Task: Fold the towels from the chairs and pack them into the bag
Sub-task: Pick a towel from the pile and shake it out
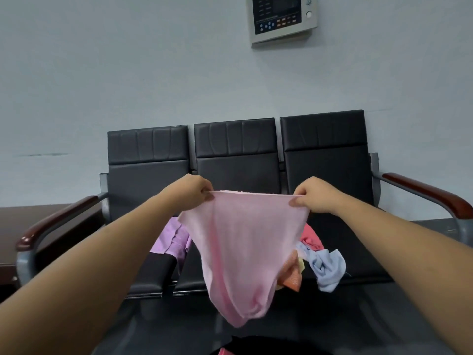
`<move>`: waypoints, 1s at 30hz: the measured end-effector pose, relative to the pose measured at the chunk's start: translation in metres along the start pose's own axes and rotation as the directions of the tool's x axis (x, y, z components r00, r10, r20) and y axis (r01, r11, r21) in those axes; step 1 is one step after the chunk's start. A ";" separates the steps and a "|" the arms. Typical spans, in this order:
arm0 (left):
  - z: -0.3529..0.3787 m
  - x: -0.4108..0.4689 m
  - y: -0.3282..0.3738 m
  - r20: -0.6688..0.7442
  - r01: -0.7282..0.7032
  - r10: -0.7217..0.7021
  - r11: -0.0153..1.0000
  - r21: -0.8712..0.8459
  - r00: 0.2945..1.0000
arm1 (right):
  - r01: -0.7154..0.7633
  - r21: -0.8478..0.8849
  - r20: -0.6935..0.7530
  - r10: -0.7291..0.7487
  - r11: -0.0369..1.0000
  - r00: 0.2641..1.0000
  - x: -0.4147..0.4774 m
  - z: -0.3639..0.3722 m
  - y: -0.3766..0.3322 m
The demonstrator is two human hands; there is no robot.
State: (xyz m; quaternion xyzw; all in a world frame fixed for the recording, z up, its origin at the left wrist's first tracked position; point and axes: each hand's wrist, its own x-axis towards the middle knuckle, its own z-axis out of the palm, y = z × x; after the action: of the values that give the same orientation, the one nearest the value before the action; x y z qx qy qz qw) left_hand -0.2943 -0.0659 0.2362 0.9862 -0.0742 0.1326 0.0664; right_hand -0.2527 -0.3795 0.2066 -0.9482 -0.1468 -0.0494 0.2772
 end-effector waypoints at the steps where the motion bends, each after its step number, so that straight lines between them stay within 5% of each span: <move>1: 0.003 0.000 -0.006 0.010 0.023 -0.023 1.000 0.011 1.000 | -0.023 0.108 -0.070 0.031 0.994 0.997 0.001 -0.001 0.004; 5: 0.012 -0.003 -0.022 0.077 0.073 -0.076 0.997 0.040 0.994 | -0.046 0.626 -0.184 0.205 0.778 0.961 -0.001 -0.001 0.005; 9: 0.015 -0.002 -0.026 0.038 0.153 -0.150 0.917 -0.369 0.988 | -0.039 0.837 -0.254 0.451 0.545 0.856 -0.002 0.000 -0.002; 11: 0.015 -0.002 -0.022 0.017 0.166 -0.210 0.719 -0.675 0.978 | -0.041 0.895 -0.217 0.513 0.445 0.831 -0.001 0.002 -0.007; 14: 0.000 -0.006 -0.003 0.073 0.131 -0.207 0.282 -0.950 0.976 | -0.030 0.970 -0.054 0.332 0.241 0.942 0.000 -0.006 -0.021; 16: -0.023 -0.013 0.010 0.024 0.021 -0.071 -0.046 -0.999 0.997 | 0.088 0.996 -0.086 0.170 -0.006 0.982 0.001 -0.021 -0.029; 18: -0.045 -0.018 0.015 -0.066 -0.065 -0.001 -0.212 -0.975 0.998 | 0.161 0.975 -0.140 0.138 -0.151 0.980 0.000 -0.038 -0.033; 20: -0.057 -0.016 0.014 -0.105 -0.107 -0.029 -0.066 -0.992 0.994 | 0.145 0.989 -0.136 0.202 -0.029 0.970 0.001 -0.043 -0.031; 21: -0.059 -0.013 0.012 -0.099 -0.090 -0.046 0.181 -0.979 0.994 | 0.102 0.987 -0.131 0.260 0.122 0.957 0.002 -0.040 -0.028; 22: -0.059 -0.009 0.007 -0.085 -0.032 -0.075 0.538 -0.843 0.994 | 0.052 0.957 -0.144 0.313 0.284 0.939 0.003 -0.035 -0.026; 23: -0.058 -0.005 0.003 -0.082 0.048 -0.114 0.825 -0.563 0.990 | 0.010 0.898 -0.186 0.359 0.439 0.915 0.003 -0.029 -0.024; 24: -0.055 -0.001 -0.003 -0.093 0.111 -0.144 0.949 -0.294 0.985 | -0.014 0.826 -0.245 0.382 0.563 0.891 0.003 -0.024 -0.022; 25: -0.051 0.000 -0.006 -0.103 0.156 -0.177 0.969 -0.190 0.979 | -0.017 0.760 -0.303 0.377 0.650 0.875 0.001 -0.021 -0.020; 27: -0.043 -0.002 -0.007 -0.123 0.138 -0.199 0.912 -0.387 0.972 | 0.017 0.705 -0.368 0.346 0.709 0.863 -0.002 -0.016 -0.021; 30: -0.038 -0.011 0.003 -0.009 0.058 -0.109 0.594 -0.802 0.994 | 0.074 0.682 -0.410 0.296 0.727 0.863 0.001 -0.012 -0.028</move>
State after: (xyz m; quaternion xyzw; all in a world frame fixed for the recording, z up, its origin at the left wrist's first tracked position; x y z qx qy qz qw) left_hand -0.3149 -0.0615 0.2694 0.8500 -0.0773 0.1100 0.5093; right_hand -0.2608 -0.3634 0.2312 -0.7432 -0.0198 -0.2150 0.6333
